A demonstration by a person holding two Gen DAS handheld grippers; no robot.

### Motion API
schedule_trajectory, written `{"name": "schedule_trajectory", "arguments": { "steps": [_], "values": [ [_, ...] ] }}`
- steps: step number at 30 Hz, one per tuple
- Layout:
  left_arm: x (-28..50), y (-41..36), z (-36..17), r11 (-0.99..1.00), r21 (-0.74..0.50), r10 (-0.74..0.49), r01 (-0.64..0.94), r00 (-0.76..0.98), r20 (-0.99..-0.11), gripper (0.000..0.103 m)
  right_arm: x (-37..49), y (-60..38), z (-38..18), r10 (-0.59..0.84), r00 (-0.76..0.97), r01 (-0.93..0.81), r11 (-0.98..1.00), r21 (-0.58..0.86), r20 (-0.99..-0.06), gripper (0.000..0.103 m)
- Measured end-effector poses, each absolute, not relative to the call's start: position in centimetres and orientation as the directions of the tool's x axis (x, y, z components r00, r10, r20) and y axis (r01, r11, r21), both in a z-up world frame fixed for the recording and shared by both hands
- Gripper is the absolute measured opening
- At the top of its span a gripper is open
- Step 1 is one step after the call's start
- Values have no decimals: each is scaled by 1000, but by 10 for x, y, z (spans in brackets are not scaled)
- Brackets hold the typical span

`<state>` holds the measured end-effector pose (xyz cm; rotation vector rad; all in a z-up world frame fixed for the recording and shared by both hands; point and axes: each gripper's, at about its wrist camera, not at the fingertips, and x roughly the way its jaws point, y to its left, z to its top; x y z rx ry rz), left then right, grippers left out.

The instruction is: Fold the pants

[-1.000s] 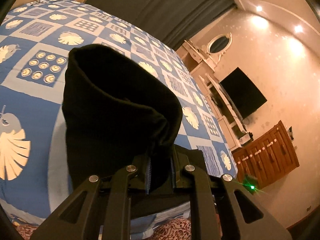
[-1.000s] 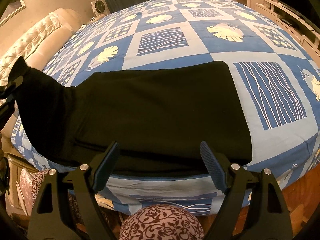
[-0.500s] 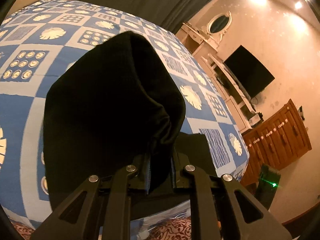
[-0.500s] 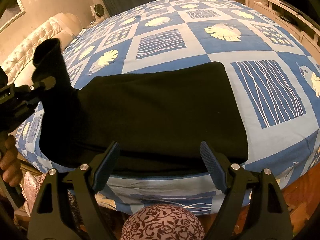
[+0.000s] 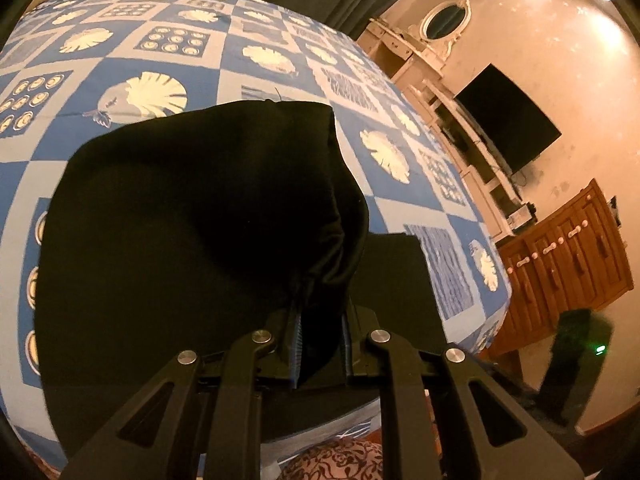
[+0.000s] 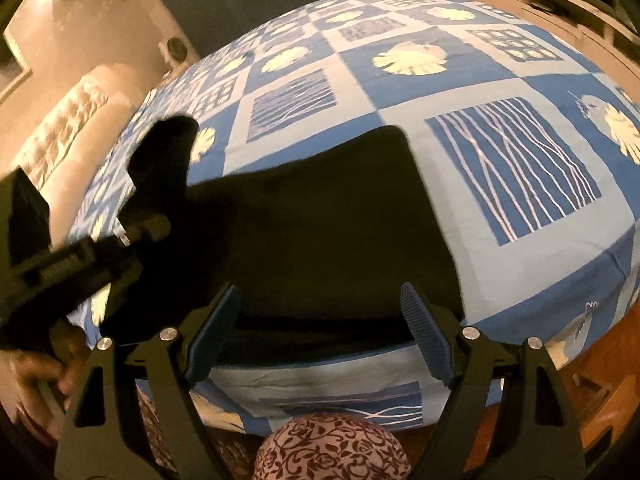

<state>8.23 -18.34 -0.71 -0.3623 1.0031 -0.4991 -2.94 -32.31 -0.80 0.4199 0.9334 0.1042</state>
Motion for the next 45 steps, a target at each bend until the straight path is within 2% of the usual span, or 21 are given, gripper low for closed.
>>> {"name": "schedule_trajectory", "arguments": {
  "steps": [8,14,20,23,25,30,35,36,40,45],
  "values": [
    [86,-203,-21,857,-466,-514,221,434,-740,15,-30,-336,-10,261,616,132,896,424,-743,83],
    [82,-220,-19,866,-423,-500,268,441,-745,15,-31,-344,-9,262,635,148,882,447,-727,83],
    [80,-236,-39,886,-358,-457,293,428,-780,18,-32,-347,-10,272,639,151,873,464,-719,83],
    [76,-236,-37,876,-376,-477,301,437,-762,27,-32,-347,-9,282,642,145,868,475,-713,83],
    [71,-235,-33,863,-394,-501,317,435,-748,38,-31,-347,-8,303,641,134,861,491,-706,83],
    [49,-225,-19,825,-445,-562,349,418,-714,47,-29,-342,-10,347,627,104,850,517,-697,88],
    [28,-194,-2,807,-478,-590,348,439,-677,64,-27,-335,-12,414,602,59,830,555,-683,88],
    [26,-187,0,806,-483,-592,343,445,-672,72,-27,-334,-12,435,592,44,823,567,-678,88],
    [18,-140,4,821,-484,-570,303,469,-674,78,-21,-325,-16,514,541,-5,793,609,-666,88],
    [14,-86,-5,847,-473,-528,241,480,-701,80,-4,-317,-24,609,454,-11,733,680,-650,89]
  ]
}}
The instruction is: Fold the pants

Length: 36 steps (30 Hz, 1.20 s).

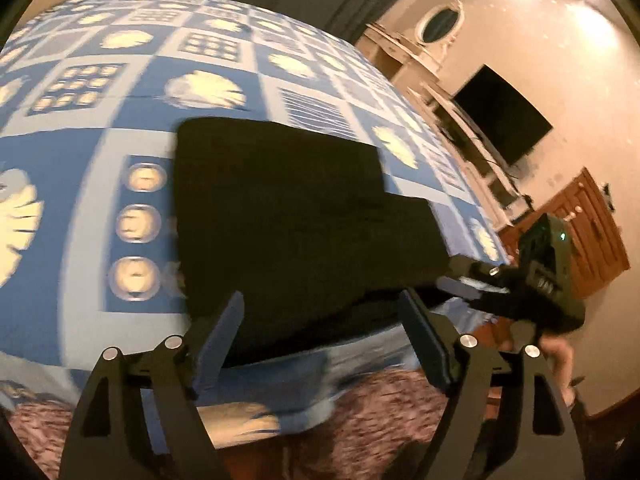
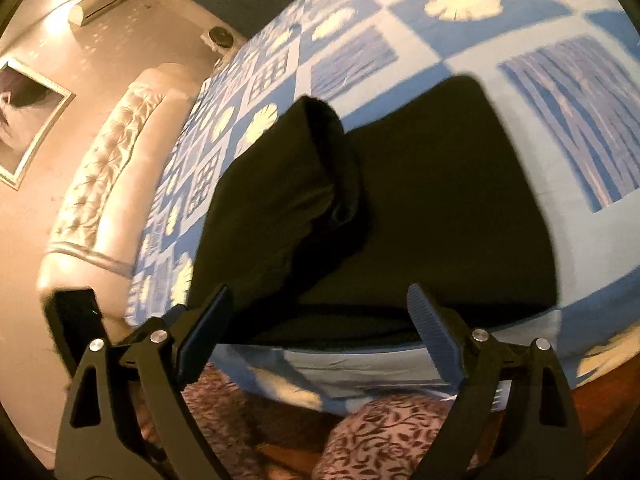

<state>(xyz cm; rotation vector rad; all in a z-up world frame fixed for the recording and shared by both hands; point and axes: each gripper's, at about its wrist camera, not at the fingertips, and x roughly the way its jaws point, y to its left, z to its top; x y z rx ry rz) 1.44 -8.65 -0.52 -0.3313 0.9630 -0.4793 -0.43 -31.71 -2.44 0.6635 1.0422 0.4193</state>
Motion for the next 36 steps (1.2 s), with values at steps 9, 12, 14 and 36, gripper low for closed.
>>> {"name": "schedule_trajectory", "arguments": {
  "steps": [9,12,14,36],
  "values": [
    [33,-22,-61,749,-662,-596,-34,400,-696,86,38,-334,-34,665,472,115,604,789,-578,90],
    [44,-12,-85,658,-745,-685,-109,325,-652,88,49,-329,-41,683,455,114,592,798,-572,90],
    [47,-7,-87,629,-765,-703,-138,319,-635,88,54,-326,-47,693,442,116,585,802,-570,90],
    [43,5,-96,546,-824,-744,-152,364,-561,92,70,-287,-57,683,377,80,649,757,-625,16]
  ]
}}
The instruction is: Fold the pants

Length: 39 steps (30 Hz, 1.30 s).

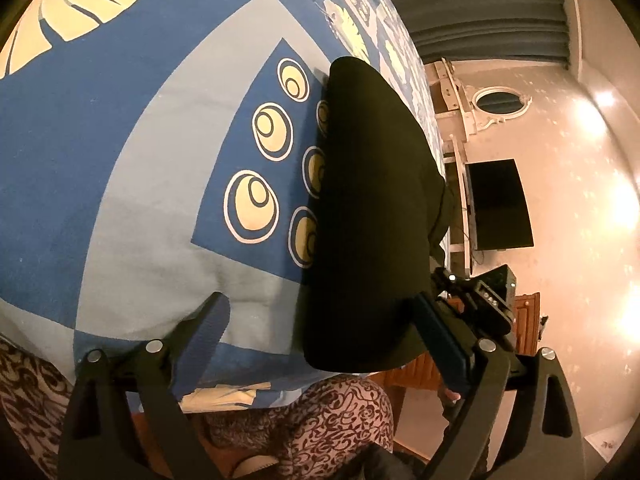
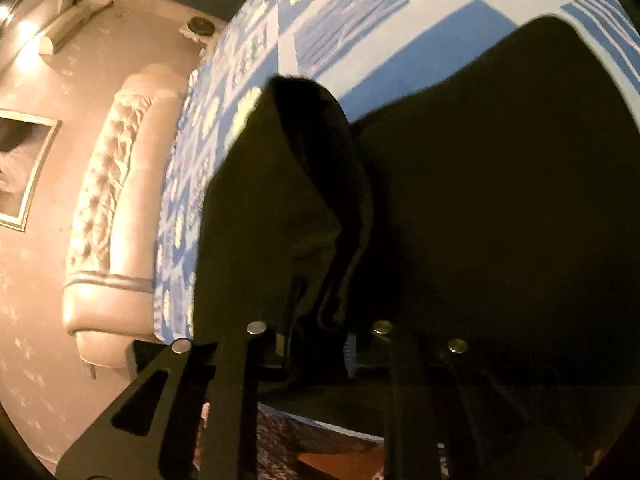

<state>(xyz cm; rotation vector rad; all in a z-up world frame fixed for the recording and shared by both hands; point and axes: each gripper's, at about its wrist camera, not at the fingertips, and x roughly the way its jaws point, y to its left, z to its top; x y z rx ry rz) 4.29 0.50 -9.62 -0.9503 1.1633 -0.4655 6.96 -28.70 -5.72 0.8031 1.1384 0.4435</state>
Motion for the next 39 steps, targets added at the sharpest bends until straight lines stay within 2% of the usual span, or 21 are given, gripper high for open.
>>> {"name": "schedule_trajectory", "arguments": {
  "steps": [5,11,21,27,30,31,32,33,35,39],
  "values": [
    [46,1,-95,552,-824,-751,-130,351,-559,97,59,-288,-28,676,436,21,653,757,-594,15],
    [46,-3,-93,584,-806,-744,-95,334,-579,97,45,-295,0,652,484,-22,676,736,-584,15],
    [46,-6,-90,606,-791,-731,-87,330,-597,97,26,-327,4,584,541,32,705,709,-605,12],
    [46,-4,-90,607,-790,-731,-86,329,-598,97,27,-340,-17,645,504,86,624,777,-574,13],
    [46,-5,-90,609,-789,-731,-83,330,-598,97,33,-338,-30,670,465,106,607,787,-579,21],
    [46,-5,-90,610,-789,-730,-81,331,-598,97,34,-339,-35,671,461,120,601,790,-580,27],
    [46,-5,-90,611,-788,-729,-79,332,-598,97,36,-339,-40,679,450,132,592,795,-580,42],
    [46,-5,-90,612,-787,-729,-78,332,-599,97,38,-340,-45,690,441,143,577,804,-573,49],
    [45,-6,-90,612,-787,-729,-75,333,-599,97,41,-342,-51,700,448,149,555,818,-556,52],
    [46,-5,-90,607,-791,-732,-76,335,-594,97,53,-340,-55,720,447,124,537,834,-531,65]
  ]
}}
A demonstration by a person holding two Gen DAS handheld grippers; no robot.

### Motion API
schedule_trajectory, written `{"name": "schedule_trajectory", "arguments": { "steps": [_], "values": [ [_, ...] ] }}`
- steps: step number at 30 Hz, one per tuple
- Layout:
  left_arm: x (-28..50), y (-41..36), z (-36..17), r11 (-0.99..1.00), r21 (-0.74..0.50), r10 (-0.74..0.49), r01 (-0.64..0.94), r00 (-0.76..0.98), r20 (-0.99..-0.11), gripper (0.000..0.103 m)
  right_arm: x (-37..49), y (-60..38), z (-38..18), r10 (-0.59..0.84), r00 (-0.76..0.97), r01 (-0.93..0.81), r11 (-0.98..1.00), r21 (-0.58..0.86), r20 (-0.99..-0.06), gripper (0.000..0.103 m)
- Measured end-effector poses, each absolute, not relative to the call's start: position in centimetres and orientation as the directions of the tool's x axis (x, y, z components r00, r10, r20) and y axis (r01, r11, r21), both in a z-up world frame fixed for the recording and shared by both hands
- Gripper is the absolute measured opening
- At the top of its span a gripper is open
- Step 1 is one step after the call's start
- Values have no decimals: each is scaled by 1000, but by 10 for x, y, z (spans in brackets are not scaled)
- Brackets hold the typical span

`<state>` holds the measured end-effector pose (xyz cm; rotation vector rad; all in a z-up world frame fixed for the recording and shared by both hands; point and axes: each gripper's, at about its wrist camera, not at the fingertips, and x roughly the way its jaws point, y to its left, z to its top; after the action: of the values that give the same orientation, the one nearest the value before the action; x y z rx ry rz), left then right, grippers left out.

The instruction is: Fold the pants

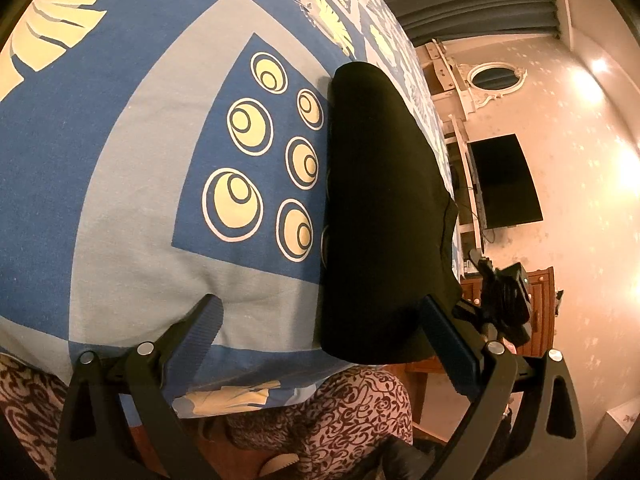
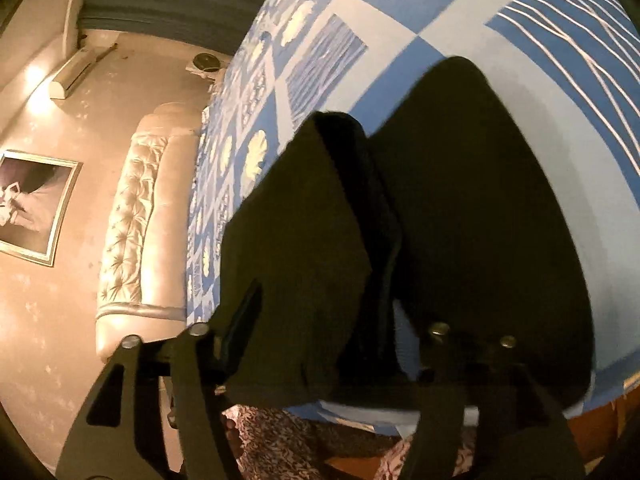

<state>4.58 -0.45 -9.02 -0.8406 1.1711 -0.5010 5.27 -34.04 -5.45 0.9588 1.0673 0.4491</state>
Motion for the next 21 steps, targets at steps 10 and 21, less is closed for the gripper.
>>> {"name": "schedule_trajectory", "arguments": {
  "steps": [10,21],
  "values": [
    [46,-4,-91,602,-795,-735,-82,334,-590,97,61,-334,-66,729,402,116,560,821,-554,13],
    [44,-7,-88,617,-783,-722,-85,337,-605,97,33,-375,-26,643,489,83,638,766,-589,12]
  ]
}}
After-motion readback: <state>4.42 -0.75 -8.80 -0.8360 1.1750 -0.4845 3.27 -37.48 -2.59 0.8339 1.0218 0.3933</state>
